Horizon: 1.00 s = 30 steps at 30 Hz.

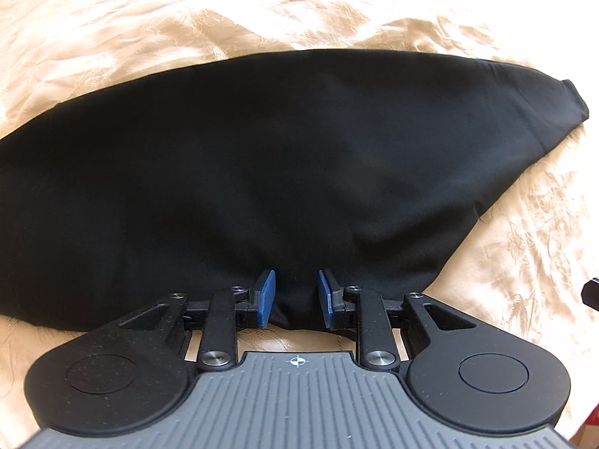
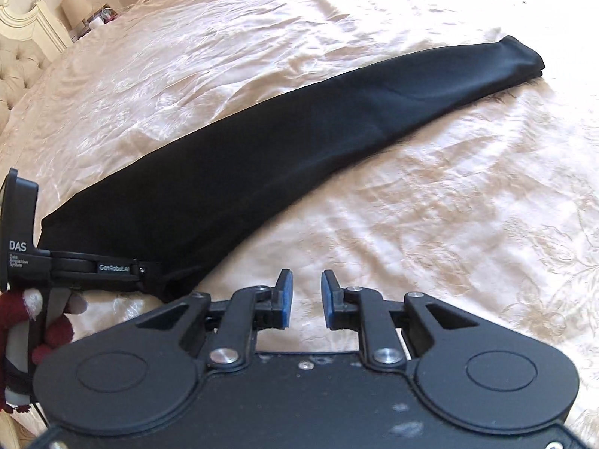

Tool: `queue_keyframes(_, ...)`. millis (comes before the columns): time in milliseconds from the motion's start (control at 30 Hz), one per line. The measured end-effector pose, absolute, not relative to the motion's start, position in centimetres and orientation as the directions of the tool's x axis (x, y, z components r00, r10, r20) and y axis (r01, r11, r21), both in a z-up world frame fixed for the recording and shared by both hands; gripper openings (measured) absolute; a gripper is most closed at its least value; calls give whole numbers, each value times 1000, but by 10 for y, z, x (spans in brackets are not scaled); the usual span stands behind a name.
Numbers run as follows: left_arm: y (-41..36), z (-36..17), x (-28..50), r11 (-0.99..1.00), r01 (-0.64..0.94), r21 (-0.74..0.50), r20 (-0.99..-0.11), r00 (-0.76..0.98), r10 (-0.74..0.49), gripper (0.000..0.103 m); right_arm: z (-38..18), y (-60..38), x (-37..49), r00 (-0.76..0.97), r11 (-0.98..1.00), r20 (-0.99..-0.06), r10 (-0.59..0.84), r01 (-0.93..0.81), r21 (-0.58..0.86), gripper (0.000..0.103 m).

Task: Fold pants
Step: 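Move the right gripper to the cuff end while the left gripper holds the pants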

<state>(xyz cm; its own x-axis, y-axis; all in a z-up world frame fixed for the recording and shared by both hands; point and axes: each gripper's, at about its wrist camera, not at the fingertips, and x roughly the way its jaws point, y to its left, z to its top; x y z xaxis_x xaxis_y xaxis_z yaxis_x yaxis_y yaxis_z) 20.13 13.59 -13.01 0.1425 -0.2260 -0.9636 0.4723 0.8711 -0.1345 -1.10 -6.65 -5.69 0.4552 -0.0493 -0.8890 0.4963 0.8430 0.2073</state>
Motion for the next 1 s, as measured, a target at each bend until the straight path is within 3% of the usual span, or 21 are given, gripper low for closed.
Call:
queue_keyframes(233, 106, -106, 168, 892, 429, -140, -943, 216, -252, 26, -57, -145, -17, 496, 849, -868, -35, 473, 236, 20)
queue_keyframes(433, 81, -139, 177, 948, 318, 27, -965, 257, -59, 25, -66, -224, -12, 525, 876, -851, -21, 419, 237, 22)
queue_keyframes(600, 57, -113, 173, 951, 270, 149, -939, 341, 50, 26, -69, -300, -17, 550, 873, -833, -65, 435, 219, 27)
queue_keyframes(867, -9, -63, 148, 943, 306, 127, -919, 395, -5, 26, -73, -421, 2, 597, 855, -784, -172, 485, 181, 33)
queue_keyframes(967, -39, -49, 143, 932, 347, 108, -917, 397, -42, 26, -79, -444, 23, 597, 868, -779, -191, 474, 150, 20)
queue_keyframes(1000, -48, -46, 142, 927, 362, 101, -917, 396, -55, 26, -85, -450, 32, 586, 873, -788, -190, 468, 138, 5)
